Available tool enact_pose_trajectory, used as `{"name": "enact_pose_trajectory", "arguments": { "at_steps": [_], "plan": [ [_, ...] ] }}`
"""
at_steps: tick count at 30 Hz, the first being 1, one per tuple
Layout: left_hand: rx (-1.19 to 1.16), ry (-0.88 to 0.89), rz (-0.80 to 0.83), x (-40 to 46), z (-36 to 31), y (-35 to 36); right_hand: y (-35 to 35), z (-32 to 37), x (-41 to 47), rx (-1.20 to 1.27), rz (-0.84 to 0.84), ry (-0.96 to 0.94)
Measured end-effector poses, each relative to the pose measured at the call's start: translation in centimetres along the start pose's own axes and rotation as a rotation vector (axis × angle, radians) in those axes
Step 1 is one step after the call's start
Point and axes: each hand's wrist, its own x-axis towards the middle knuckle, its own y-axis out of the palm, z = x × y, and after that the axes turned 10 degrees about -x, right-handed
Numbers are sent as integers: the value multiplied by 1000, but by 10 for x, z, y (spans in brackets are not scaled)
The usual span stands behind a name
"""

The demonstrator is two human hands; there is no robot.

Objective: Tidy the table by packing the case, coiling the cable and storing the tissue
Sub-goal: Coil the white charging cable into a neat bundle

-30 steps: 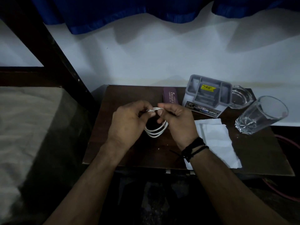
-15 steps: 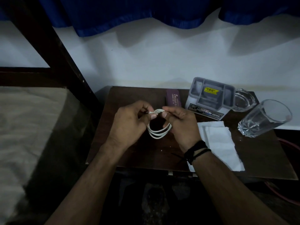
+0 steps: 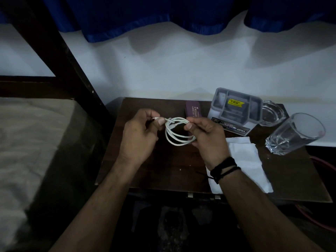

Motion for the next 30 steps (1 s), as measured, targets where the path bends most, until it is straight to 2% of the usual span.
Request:
{"name": "enact_pose_trajectory", "arguments": {
  "at_steps": [7, 9, 14, 17, 20, 24, 30],
  "plan": [
    [-140, -134, -119, 1, 6, 1, 11, -1, -2, -19, -16, -35],
    [-127, -200, -61, 3, 9, 1, 13, -3, -2, -48, -32, -38],
    [-191, -439, 208, -3, 6, 2, 17, -7, 0, -78, -43, -51],
    [-103, -476, 263, -4, 6, 3, 26, -6, 1, -74, -57, -62],
    [-27, -439, 209, -1, 10, -4, 35, -5, 2, -48, -56, -48],
    [-120, -444, 125, 2, 18, -16, 49, -2, 3, -10, 25, -21],
    [-152, -421, -3, 10, 29, -34, 70, 1, 3, -120, 145, 72]
  ]
}}
